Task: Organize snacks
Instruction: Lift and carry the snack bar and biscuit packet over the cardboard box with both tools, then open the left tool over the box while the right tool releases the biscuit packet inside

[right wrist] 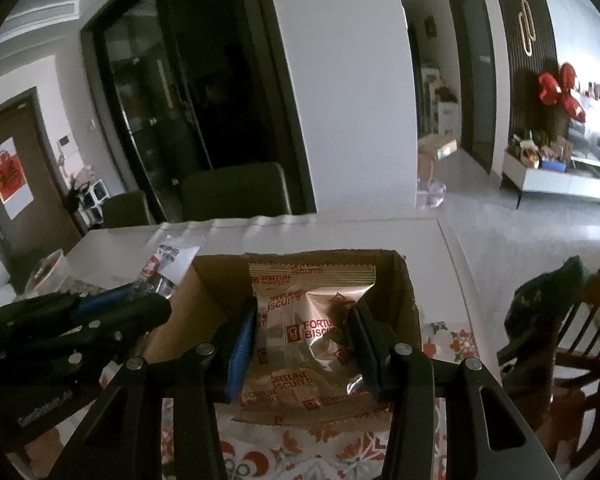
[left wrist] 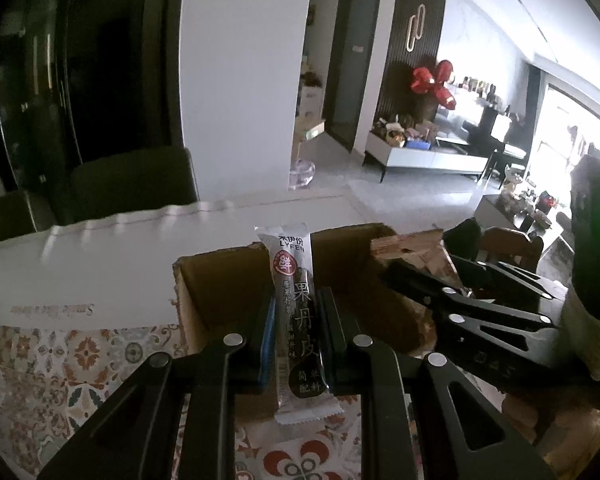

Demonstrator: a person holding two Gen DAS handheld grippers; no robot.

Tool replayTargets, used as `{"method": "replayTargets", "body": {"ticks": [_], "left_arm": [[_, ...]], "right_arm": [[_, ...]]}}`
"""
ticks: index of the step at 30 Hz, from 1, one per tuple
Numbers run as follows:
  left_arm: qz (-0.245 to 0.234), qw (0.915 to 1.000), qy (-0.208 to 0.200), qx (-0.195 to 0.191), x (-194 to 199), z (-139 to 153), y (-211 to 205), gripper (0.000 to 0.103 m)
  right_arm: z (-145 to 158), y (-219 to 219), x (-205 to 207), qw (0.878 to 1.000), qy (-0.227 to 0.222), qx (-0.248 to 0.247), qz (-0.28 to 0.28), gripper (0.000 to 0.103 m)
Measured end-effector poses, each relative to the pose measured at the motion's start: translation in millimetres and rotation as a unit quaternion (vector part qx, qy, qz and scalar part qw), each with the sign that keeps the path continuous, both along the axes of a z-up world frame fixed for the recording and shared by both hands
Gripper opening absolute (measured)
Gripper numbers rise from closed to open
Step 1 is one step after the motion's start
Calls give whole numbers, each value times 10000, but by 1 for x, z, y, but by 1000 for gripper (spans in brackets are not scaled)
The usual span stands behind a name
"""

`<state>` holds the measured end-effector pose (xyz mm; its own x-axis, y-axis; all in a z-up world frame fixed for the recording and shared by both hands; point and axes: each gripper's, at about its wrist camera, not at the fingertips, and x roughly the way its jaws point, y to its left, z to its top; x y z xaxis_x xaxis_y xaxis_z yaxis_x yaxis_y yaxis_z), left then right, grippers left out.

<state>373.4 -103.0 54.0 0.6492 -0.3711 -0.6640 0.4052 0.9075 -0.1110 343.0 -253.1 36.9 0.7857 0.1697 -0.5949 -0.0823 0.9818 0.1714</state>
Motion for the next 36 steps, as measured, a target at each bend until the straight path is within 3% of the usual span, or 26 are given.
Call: {"method": "replayTargets", "body": {"ticks": [6,9,11,20,23,29,36], "left_arm": [[-15,9998,214,53,20,-15,-4,26],[43,9999,90,112,21,-15,-2,47],[83,9998,8,185,17,-13,1,50],[191,9970,-556,511,-26,-2,15,73],[203,9958,-735,505,-44,3,20,74],[135,9940,-1011,407,-79,13,31,77],[-86,9912,-1241,442,-122,14,37,77]], "right_arm": [[-13,-5,20,9998,207,-5,-51,47],[-17,-7,27,9995,297,5,-48,50],[-19,-7,29,9994,339,-18,-79,61],[-9,0,-6,9993,48,-282,-221,63],[-3,2,-25,9989,-166,-347,-280,71],[11,12,-69,9961,-573,-524,-417,71],[14,17,-110,9953,-718,-416,-490,71]]}}
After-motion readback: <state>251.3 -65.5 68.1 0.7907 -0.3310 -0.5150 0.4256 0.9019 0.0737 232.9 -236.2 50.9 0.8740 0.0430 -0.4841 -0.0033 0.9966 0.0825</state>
